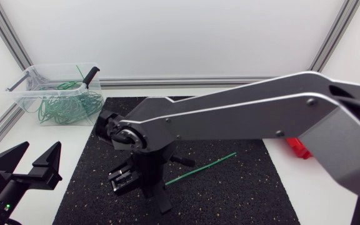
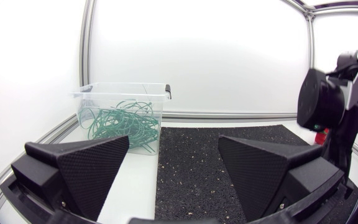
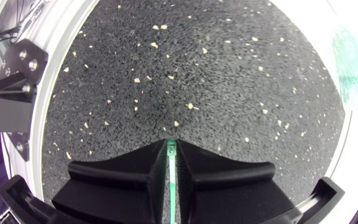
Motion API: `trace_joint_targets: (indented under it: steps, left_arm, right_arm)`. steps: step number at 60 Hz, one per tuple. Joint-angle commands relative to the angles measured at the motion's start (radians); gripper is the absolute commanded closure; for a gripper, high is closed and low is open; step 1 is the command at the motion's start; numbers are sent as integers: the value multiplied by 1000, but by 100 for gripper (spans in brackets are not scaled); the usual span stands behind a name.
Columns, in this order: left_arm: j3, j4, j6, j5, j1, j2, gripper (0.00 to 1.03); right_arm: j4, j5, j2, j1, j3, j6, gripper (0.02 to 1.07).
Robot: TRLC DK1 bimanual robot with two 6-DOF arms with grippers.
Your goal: Take a green cable tie from the red box, thread the tail through the head to close it, then place it in the transparent bin on the left.
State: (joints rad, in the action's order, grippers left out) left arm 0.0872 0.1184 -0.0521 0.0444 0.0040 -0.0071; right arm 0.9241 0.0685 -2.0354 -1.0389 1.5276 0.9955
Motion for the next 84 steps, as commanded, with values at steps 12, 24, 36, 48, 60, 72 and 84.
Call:
trace_joint_targets:
  steps: [12,24,36,48,60,72,84]
  left_arm:
    - [-27,50,23,25,-13,-8,3]
    - [20,49,21,37,-47,1,3]
    - [144,55,9,121,-44,176,3]
    - [240,78,-26,278,-19,309,3]
    - [329,89,-40,414,-27,446,4]
    - [411,106,-43,519,-84,564,5]
    - [444,83,1,589,-154,653,7]
  right_arm:
    - [111,122,182,117,135,-67,101]
    - [222,229,239,189,207,-107,101]
    - [384,424,210,293,338,-121,101]
    - [486,576,190,362,404,-107,101]
    - [519,645,192,382,425,-101,101]
    - [639,780,159,444,479,-11,101]
    - [653,812,103,470,491,14,101]
